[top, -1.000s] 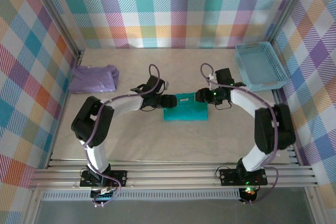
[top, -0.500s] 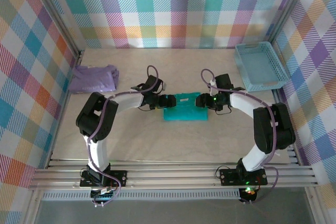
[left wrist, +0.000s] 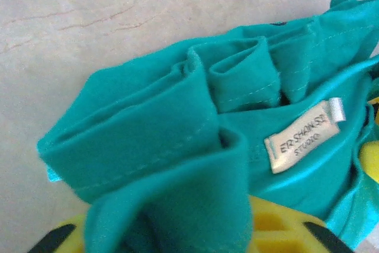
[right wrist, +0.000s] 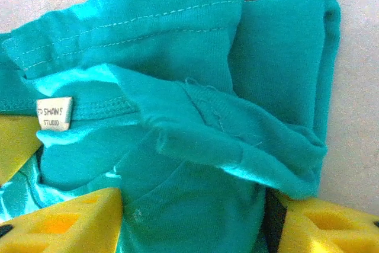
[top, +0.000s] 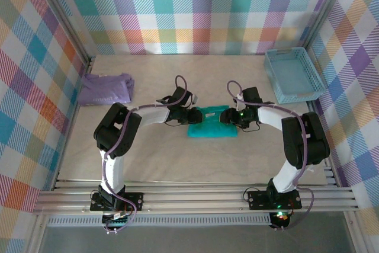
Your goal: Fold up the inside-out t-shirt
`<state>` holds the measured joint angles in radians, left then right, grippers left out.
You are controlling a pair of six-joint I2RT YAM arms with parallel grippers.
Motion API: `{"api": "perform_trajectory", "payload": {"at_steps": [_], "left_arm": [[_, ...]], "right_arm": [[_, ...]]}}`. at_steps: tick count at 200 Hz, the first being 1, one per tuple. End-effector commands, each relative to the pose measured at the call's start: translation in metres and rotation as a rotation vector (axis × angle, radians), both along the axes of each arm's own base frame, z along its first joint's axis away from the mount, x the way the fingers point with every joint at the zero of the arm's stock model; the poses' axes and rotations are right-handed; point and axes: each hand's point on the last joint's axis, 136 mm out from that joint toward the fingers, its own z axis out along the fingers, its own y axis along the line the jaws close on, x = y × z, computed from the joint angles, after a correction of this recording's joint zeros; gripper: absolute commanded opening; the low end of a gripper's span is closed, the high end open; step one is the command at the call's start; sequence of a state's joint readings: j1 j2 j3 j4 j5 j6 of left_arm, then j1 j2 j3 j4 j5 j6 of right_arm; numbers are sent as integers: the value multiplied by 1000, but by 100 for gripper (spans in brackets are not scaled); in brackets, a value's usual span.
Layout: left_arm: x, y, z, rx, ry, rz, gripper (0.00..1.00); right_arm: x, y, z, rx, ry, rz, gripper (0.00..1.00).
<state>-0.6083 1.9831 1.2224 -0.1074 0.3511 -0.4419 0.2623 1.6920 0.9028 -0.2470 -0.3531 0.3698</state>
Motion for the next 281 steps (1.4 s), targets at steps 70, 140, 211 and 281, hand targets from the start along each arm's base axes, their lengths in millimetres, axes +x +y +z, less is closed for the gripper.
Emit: {"api": "perform_trajectory", "payload": {"at_steps": [70, 140, 211, 281], "left_arm": [[23, 113, 97, 417, -242, -47, 0], [77, 241, 199, 921, -363, -9, 0], [102, 335, 252, 983, -361, 110, 0], [141, 417, 184, 840, -248, 271, 0]], "right_arm": [[2, -19, 91, -61, -282, -5, 67], [1, -3, 117, 49, -371, 33, 67], [-1, 2, 118, 82, -369, 49, 68], [2, 4, 105, 83, -327, 52, 67]]}}
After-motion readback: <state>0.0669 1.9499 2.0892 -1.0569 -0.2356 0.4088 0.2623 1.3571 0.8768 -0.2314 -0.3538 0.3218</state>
